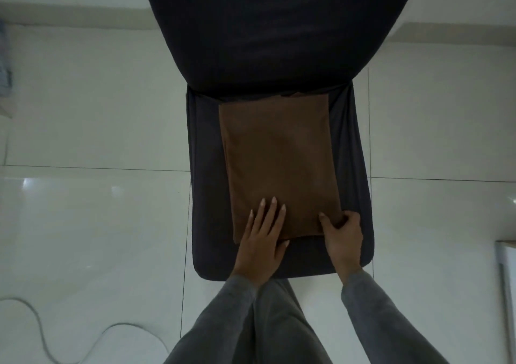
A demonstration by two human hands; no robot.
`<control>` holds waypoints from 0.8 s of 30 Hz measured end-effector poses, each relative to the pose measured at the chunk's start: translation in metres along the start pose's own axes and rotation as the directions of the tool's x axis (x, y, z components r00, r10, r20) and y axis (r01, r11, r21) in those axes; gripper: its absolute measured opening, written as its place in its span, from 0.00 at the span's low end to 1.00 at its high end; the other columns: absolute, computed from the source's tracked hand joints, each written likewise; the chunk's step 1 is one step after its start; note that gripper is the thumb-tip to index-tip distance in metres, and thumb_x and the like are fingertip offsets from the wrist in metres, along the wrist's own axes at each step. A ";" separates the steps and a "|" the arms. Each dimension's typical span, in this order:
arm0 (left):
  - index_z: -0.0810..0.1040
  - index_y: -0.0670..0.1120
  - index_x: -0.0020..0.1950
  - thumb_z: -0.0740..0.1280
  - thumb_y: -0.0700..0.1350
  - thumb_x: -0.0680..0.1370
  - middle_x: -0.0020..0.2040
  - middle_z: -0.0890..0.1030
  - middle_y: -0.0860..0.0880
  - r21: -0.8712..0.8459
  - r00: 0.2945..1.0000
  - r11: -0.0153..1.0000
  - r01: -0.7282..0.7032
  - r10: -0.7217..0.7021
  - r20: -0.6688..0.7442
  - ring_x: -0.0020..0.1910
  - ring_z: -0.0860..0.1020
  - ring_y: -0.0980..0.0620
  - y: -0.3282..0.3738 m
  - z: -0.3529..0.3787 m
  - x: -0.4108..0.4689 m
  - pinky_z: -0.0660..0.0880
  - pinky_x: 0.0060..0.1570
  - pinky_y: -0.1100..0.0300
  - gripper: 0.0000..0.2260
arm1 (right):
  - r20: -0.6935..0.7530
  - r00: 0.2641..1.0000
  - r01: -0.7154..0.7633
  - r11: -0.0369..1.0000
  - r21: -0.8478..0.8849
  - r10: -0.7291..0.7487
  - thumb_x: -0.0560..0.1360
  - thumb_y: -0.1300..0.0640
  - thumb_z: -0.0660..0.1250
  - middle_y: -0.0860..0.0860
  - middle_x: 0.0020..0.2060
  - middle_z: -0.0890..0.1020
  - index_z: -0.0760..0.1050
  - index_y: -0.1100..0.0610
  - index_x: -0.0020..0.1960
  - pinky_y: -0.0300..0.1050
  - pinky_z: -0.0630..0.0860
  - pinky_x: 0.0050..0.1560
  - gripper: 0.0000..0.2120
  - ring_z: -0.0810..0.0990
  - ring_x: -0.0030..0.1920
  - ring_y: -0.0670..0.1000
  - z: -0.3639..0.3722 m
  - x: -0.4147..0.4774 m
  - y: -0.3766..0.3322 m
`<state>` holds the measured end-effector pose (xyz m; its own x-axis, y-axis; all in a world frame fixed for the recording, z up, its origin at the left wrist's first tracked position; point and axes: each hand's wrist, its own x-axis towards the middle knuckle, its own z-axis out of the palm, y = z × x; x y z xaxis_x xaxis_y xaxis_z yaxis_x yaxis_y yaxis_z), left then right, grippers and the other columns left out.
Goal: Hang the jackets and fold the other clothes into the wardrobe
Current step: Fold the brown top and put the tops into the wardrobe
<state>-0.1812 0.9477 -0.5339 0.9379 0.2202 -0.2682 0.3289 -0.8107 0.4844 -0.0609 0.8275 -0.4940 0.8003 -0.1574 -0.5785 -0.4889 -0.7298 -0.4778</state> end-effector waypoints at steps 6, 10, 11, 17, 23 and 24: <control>0.45 0.49 0.77 0.73 0.57 0.68 0.78 0.51 0.44 -0.038 0.992 0.992 0.121 -0.120 0.044 0.76 0.48 0.41 0.008 -0.006 -0.010 0.45 0.70 0.45 0.48 | 0.270 0.959 -0.110 0.990 0.087 0.083 0.74 0.52 0.69 0.54 0.48 0.80 0.76 0.60 0.55 0.51 0.73 0.57 0.14 0.77 0.51 0.56 -0.016 -0.005 -0.016; 0.41 0.50 0.76 0.70 0.54 0.72 0.78 0.43 0.50 -0.155 0.994 0.982 0.112 -0.113 0.001 0.76 0.39 0.47 0.032 -0.037 -0.003 0.40 0.72 0.53 0.45 | 0.346 0.938 -0.096 0.974 0.203 0.020 0.73 0.54 0.70 0.52 0.45 0.82 0.77 0.54 0.46 0.47 0.75 0.53 0.05 0.80 0.48 0.52 -0.026 -0.027 -0.043; 0.43 0.50 0.77 0.69 0.53 0.73 0.78 0.45 0.51 -0.190 0.992 0.974 0.121 -0.125 -0.010 0.76 0.40 0.48 0.036 -0.045 -0.001 0.42 0.73 0.53 0.43 | 0.358 0.934 -0.091 0.966 0.244 -0.002 0.73 0.56 0.70 0.51 0.42 0.82 0.78 0.55 0.45 0.42 0.75 0.47 0.03 0.80 0.45 0.49 -0.029 -0.034 -0.052; 0.72 0.46 0.67 0.60 0.44 0.81 0.59 0.79 0.47 -0.518 0.952 0.847 0.124 -0.249 -0.179 0.57 0.78 0.49 0.063 -0.117 0.014 0.74 0.58 0.54 0.15 | 0.372 0.908 0.037 0.923 0.383 -0.191 0.75 0.59 0.68 0.49 0.34 0.79 0.76 0.57 0.39 0.25 0.70 0.27 0.06 0.76 0.35 0.44 -0.073 -0.074 -0.126; 0.77 0.44 0.55 0.59 0.42 0.81 0.48 0.80 0.51 -0.639 0.955 0.769 0.037 -0.216 -0.204 0.47 0.78 0.54 0.088 -0.222 0.011 0.74 0.45 0.69 0.09 | 0.319 0.899 0.056 0.800 0.597 -0.301 0.78 0.55 0.63 0.48 0.39 0.82 0.78 0.54 0.45 0.38 0.70 0.40 0.07 0.77 0.40 0.45 -0.122 -0.125 -0.168; 0.77 0.46 0.53 0.58 0.44 0.82 0.47 0.80 0.52 -0.672 0.959 0.739 0.048 -0.223 -0.177 0.46 0.78 0.56 0.093 -0.239 0.009 0.73 0.44 0.71 0.08 | 0.291 0.909 0.047 0.766 0.642 -0.299 0.78 0.55 0.62 0.48 0.41 0.83 0.79 0.55 0.48 0.39 0.70 0.41 0.08 0.78 0.41 0.45 -0.129 -0.132 -0.169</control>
<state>-0.1156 1.0040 -0.2923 0.8455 0.4875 -0.2180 0.3624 -0.2240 0.9047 -0.0391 0.8860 -0.2511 0.7729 0.2686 -0.5749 -0.5594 -0.1392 -0.8171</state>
